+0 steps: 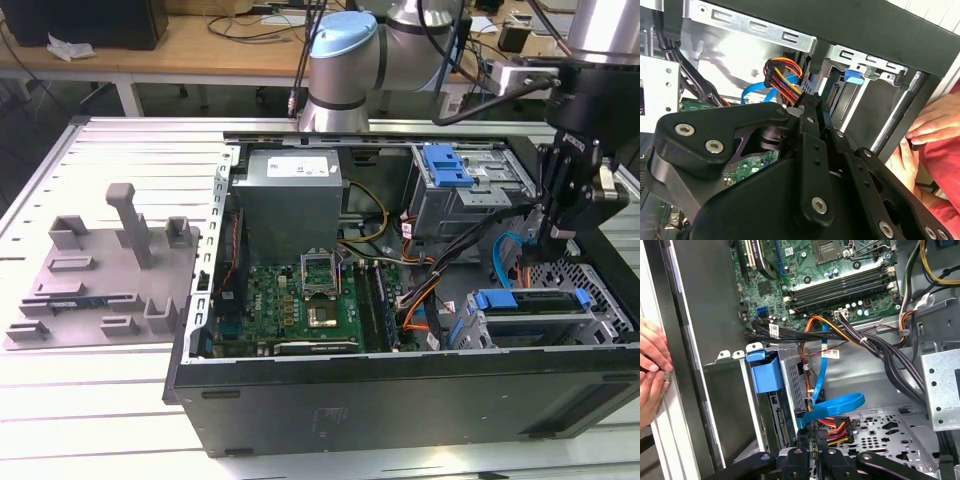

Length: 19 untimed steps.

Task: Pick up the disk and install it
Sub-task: 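Insert the first disk wire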

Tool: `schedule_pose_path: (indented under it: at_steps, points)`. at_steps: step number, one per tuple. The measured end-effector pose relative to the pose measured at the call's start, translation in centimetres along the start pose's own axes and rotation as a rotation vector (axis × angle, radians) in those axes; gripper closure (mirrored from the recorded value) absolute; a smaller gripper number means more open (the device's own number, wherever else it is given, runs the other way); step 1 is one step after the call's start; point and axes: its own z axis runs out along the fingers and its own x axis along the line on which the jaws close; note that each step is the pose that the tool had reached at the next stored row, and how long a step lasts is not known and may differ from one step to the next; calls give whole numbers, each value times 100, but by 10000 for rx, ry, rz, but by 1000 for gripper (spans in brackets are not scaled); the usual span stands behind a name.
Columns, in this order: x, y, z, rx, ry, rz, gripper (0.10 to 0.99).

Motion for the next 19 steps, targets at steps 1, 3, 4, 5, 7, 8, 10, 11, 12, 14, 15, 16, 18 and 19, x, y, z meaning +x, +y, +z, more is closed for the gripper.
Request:
schedule_pose_path:
  at_steps: [1,3,4,5,7,8,10,11,12,14,15,16,18,19]
  points:
    - [3,-1,1,0,-46,-36,918]
    - [10,-2,3,12,-147,-154,918]
    - [17,-3,5,29,-185,-243,918]
    - [22,-4,6,37,-195,-282,918]
    - [40,-8,11,61,-226,-392,918]
    - [46,-9,12,68,-235,-428,918]
    - [63,-13,17,86,-258,-509,918]
    - [73,-15,20,96,-268,-556,918]
    - [83,-17,23,104,-277,-594,918]
    - [122,-24,35,128,-319,-713,918]
    - [136,-27,40,129,-344,-733,918]
    - [150,-30,44,128,-371,-744,918]
    - [208,-41,62,113,-467,-746,918]
    - [260,-51,77,97,-565,-743,918]
